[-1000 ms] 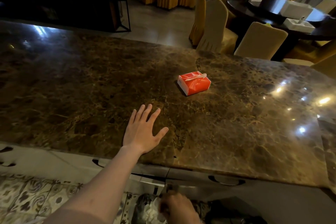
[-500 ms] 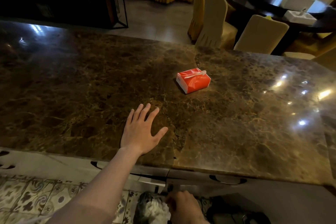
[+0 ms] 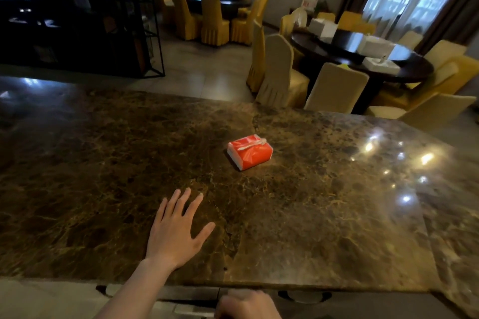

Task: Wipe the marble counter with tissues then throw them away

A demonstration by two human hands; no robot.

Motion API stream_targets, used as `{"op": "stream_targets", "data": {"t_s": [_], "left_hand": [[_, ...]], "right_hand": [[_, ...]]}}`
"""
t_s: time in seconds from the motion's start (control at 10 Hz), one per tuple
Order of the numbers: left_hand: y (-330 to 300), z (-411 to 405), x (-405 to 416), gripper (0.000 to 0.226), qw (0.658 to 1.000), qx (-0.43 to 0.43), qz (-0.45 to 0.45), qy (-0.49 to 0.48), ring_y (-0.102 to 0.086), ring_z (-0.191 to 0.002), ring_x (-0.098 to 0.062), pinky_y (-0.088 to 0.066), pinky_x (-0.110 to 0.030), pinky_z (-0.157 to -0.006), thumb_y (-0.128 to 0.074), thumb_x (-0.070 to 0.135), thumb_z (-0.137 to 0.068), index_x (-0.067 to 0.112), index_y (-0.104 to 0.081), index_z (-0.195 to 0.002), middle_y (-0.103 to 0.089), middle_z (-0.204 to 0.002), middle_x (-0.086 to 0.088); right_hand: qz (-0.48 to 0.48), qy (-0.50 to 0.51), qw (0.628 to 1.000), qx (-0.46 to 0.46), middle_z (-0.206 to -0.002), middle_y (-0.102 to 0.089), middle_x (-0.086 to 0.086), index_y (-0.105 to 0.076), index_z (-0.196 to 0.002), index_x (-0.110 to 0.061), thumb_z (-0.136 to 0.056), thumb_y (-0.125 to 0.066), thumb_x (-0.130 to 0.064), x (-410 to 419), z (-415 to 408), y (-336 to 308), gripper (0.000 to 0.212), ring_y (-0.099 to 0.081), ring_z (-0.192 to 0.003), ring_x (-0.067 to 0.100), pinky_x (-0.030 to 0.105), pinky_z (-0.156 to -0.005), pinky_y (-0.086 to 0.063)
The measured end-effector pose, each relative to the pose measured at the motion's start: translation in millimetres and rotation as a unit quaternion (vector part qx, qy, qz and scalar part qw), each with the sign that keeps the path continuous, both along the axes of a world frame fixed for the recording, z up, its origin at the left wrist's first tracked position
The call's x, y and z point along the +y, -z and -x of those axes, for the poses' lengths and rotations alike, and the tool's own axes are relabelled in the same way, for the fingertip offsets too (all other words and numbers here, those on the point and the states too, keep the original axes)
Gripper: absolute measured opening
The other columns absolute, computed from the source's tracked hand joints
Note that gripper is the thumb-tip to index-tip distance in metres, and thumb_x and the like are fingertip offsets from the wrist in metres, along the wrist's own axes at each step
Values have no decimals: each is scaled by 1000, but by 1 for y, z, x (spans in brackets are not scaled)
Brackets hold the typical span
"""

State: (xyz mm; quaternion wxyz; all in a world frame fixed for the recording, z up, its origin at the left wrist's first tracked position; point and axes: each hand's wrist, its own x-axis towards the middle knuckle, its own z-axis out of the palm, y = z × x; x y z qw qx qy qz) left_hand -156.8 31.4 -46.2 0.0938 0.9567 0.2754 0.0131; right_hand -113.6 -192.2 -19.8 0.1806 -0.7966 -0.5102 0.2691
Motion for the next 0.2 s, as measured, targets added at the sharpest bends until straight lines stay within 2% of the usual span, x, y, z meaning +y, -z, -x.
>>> {"op": "stream_targets", "data": {"t_s": [0.1, 0.2], "left_hand": [[-13, -7, 3, 90, 999, 27, 19, -11, 2, -159, -20, 1, -45, -129, -11, 88, -83, 42, -13, -161, -7, -173, 4], [-37, -25, 1, 87, 999, 8, 41, -22, -11, -158, -19, -7, -42, -128, -23, 88, -85, 43, -19, -159, -17, -171, 5]], "right_hand": [[-163, 53, 981, -95, -86, -67, -13, -63, -87, -32, -94, -54, -55, -8, -21, -46, 26, -62, -82, -2, 18, -76, -53], [-248, 148, 942, -170, -81, -60, -16, -64, -83, -31, -93, -59, -49, -10, -62, -80, 21, -57, -77, 0, 23, -66, -52]]}}
